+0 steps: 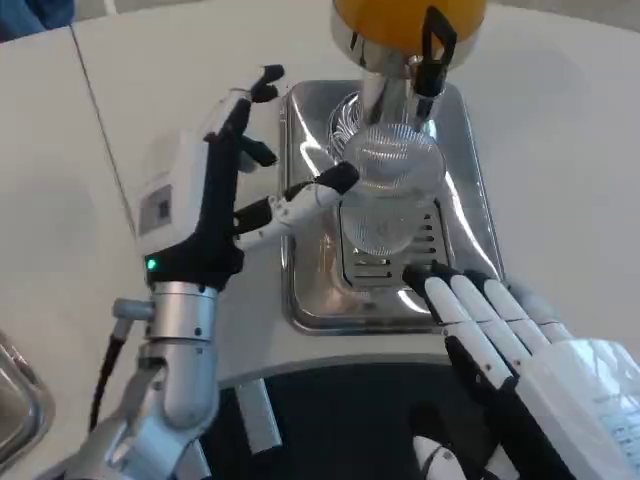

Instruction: Grasp the cup under the faucet to collect the drink, then remove the cup.

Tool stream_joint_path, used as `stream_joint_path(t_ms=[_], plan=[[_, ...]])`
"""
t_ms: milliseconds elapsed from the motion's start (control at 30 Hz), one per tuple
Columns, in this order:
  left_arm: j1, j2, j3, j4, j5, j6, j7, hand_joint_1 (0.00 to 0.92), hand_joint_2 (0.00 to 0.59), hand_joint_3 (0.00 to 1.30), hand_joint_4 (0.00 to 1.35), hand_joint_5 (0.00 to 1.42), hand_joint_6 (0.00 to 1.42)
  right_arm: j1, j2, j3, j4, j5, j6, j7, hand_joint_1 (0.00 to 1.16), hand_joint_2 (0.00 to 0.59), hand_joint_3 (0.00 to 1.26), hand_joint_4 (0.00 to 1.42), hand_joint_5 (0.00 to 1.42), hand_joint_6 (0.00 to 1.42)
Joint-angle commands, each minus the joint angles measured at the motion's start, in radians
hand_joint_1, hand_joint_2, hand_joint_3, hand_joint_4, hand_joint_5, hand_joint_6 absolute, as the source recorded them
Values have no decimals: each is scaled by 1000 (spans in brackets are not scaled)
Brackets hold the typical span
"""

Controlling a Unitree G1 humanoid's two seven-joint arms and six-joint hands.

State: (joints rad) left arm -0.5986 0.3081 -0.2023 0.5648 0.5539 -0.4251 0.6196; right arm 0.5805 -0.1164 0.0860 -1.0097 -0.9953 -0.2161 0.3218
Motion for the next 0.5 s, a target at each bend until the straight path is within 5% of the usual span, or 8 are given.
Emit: stream_joint_path(t_ms=[33,267,367,500], plan=[[85,95,29,-121,11,-42,-69,202,31,242,280,636,629,47,6,-15,-9,0,-12,-44,116,577,0,0,0,0],[285,272,74,-364,115,-69,-162,151,34,132,105,412,377,80,10,-56,-11,25,-13,-88,116,577,0,0,0,0],[357,329,92,-444,163,-55,-203,86,37,10,11,289,276,88,18,-69,-16,43,-9,-104,116,577,0,0,0,0],[459,384,117,-566,236,-5,-281,3,45,0,0,52,115,95,26,-81,-26,62,-14,-115,116,577,0,0,0,0]])
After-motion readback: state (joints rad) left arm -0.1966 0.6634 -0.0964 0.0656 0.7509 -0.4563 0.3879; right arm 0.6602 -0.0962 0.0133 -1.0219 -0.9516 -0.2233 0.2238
